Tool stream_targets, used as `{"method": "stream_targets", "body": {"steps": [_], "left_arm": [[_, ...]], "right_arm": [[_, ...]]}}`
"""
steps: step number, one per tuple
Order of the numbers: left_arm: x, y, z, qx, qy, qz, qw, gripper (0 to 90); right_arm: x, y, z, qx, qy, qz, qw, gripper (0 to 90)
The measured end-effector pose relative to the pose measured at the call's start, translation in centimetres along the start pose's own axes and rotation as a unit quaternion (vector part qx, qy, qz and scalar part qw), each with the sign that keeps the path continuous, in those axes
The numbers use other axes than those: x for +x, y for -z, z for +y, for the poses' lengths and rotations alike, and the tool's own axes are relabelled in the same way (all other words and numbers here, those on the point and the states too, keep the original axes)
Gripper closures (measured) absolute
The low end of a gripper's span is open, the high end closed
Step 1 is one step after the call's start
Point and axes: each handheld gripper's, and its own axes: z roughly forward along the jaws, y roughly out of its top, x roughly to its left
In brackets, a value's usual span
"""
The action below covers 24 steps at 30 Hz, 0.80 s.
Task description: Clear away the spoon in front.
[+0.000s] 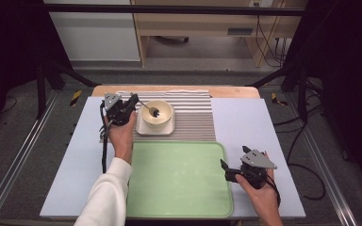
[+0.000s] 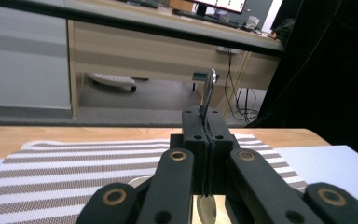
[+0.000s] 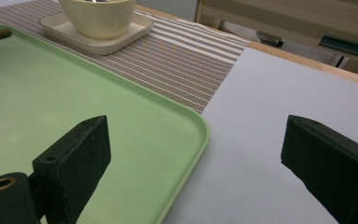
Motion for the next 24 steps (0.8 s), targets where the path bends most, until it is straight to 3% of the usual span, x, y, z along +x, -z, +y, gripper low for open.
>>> {"method": "stream_targets", "body": {"steps": [10, 17, 24], "left_arm": [[-0.6, 2.9, 1.9, -0.028, -0.005, -0.034, 0.9990, 89.4], [-1.1, 5.7, 2.3, -0.016, 0.005, -0.082, 0.9965, 89.4], [-1.1, 8.6, 1.6, 0.005, 0.008, -0.104, 0.9945, 89.4]], "right_arm": [[-0.2, 0.1, 0.1, -0.022, 0.023, -0.028, 0.9991, 10.7], [-0.2, 0.1, 0.0, -0.023, 0.030, -0.040, 0.9985, 11.2], [-0.5, 0.3, -0.1, -0.025, 0.030, -0.060, 0.9974, 11.6]]}}
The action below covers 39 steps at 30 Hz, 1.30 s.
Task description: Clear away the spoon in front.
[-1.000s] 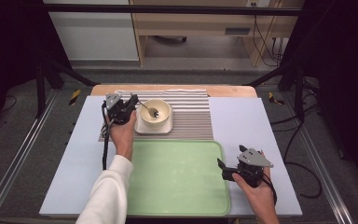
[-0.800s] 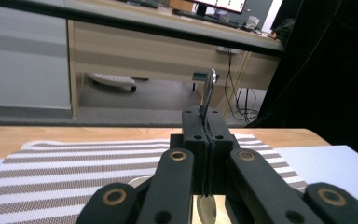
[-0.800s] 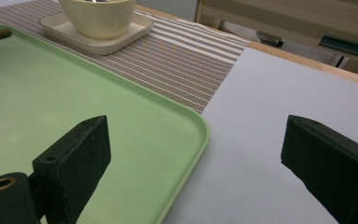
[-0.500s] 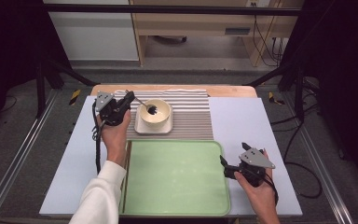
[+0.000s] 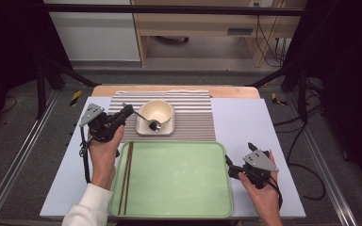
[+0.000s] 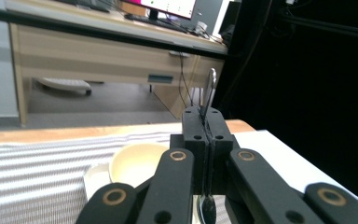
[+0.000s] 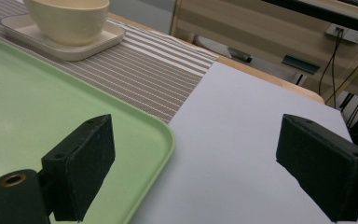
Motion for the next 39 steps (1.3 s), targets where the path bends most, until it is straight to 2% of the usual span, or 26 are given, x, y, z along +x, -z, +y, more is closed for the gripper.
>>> {"method": "stream_targets", "body": {"steps": [8, 17, 21, 24, 29, 39], "left_arm": [[-1.5, 1.8, 0.0, 0.028, -0.013, -0.029, 0.9991, 89.4], [-3.1, 2.9, -1.6, 0.054, -0.025, -0.045, 0.9972, 89.4], [-3.1, 3.9, -2.6, 0.067, -0.019, -0.041, 0.9967, 89.4], [-3.0, 4.5, -3.0, 0.077, -0.017, -0.042, 0.9960, 89.4], [-2.9, 5.3, -3.5, 0.080, -0.015, -0.042, 0.9958, 89.4], [-2.1, 6.2, -4.9, 0.091, -0.004, -0.045, 0.9948, 89.4]], "right_arm": [[-0.2, 0.0, -0.2, -0.001, 0.004, -0.012, 0.9999, 12.2], [-0.6, 0.1, -0.2, -0.013, 0.007, -0.022, 0.9996, 12.6], [-0.9, 0.3, -0.2, -0.020, -0.007, -0.019, 0.9996, 12.6], [-0.9, 0.3, -0.1, -0.021, -0.006, -0.017, 0.9996, 12.6], [-0.9, 0.3, -0.2, -0.016, 0.000, -0.019, 0.9997, 12.4], [-1.4, 0.3, -0.4, -0.012, -0.010, -0.027, 0.9995, 12.3]]}}
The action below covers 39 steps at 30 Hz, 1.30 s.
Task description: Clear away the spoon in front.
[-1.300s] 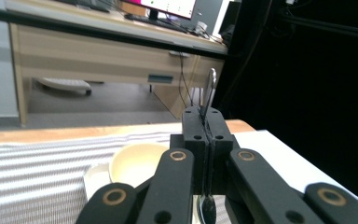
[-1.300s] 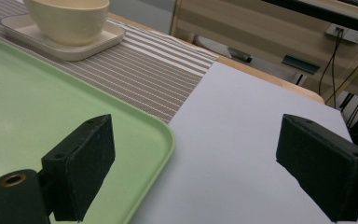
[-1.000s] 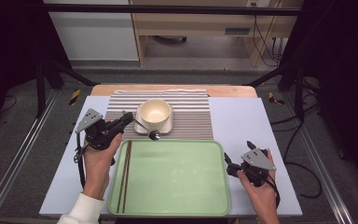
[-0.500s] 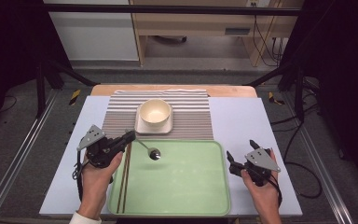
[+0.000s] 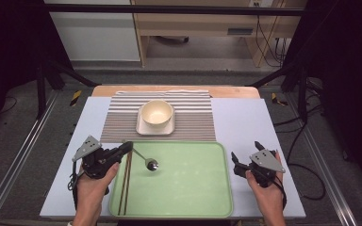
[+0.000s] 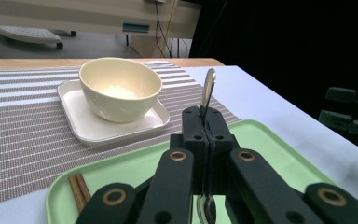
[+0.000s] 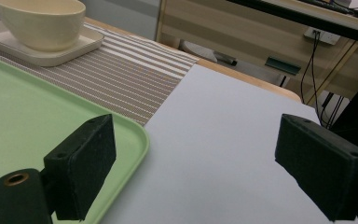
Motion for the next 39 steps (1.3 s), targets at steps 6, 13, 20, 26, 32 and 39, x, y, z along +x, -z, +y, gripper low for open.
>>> {"method": "stream_targets", "body": {"steps": [6, 13, 20, 26, 32, 39], "left_arm": [[0.1, 0.7, -0.2, 0.005, 0.003, -0.002, 1.0000, 89.4], [-0.1, 2.3, -0.9, 0.016, 0.003, 0.000, 0.9999, 89.4], [-0.1, 3.8, -0.9, 0.016, -0.001, -0.006, 0.9999, 89.3], [-0.2, 4.9, -1.3, 0.034, -0.010, -0.010, 0.9993, 89.3], [-0.1, 6.1, -1.5, 0.047, -0.015, -0.009, 0.9987, 89.3], [-0.2, 6.6, -1.6, 0.076, -0.021, -0.015, 0.9968, 89.3]], "right_arm": [[0.1, 0.1, 0.0, 0.000, 0.000, 0.004, 1.0000, 12.3], [0.2, 0.1, 0.0, 0.002, 0.002, 0.001, 1.0000, 12.3], [0.4, 0.0, 0.1, 0.002, 0.004, 0.003, 1.0000, 12.1], [0.6, 0.0, 0.2, 0.001, 0.009, 0.005, 0.9999, 11.9], [0.6, 0.0, 0.2, 0.001, 0.009, 0.005, 0.9999, 11.7], [0.8, 0.1, 0.3, 0.000, 0.012, 0.009, 0.9999, 11.7]]}}
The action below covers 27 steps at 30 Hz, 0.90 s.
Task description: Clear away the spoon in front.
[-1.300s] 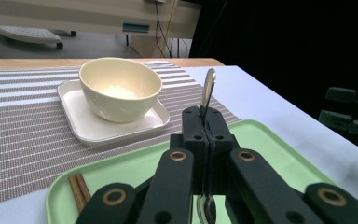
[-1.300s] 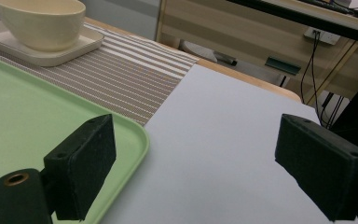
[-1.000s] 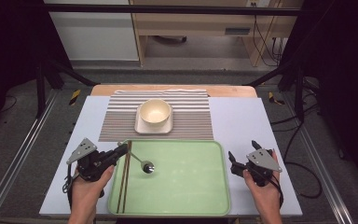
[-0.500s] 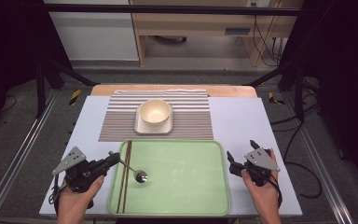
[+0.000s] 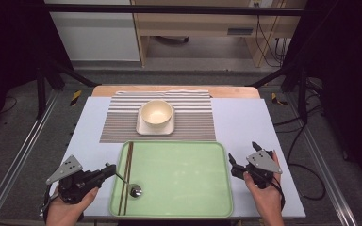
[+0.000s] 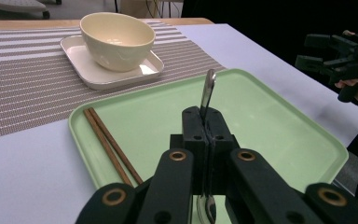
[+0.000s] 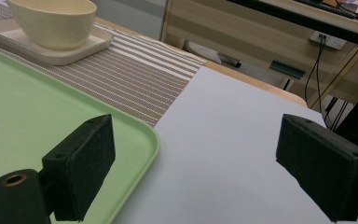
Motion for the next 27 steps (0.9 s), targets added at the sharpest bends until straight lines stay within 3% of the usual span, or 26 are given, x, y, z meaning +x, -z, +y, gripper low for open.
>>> {"method": "stream_targets", "body": {"steps": [7, 17, 21, 27], "left_arm": [[0.4, -0.5, 0.4, 0.023, -0.008, -0.003, 0.9997, 89.2], [1.5, -3.2, 1.7, 0.042, -0.009, -0.004, 0.9991, 85.0], [2.0, -4.8, 1.9, 0.040, -0.012, 0.013, 0.9990, 77.2], [2.6, -8.0, 1.7, 0.050, -0.011, 0.021, 0.9984, 76.8]], "right_arm": [[-0.1, -0.2, -0.1, 0.003, 0.000, 0.001, 1.0000, 11.4], [-0.1, -0.2, -0.1, 0.003, 0.000, 0.003, 1.0000, 11.1], [0.0, -0.2, -0.1, 0.004, 0.000, 0.004, 1.0000, 11.0], [0.1, -0.3, -0.1, 0.008, 0.000, 0.008, 0.9999, 11.0]]}}
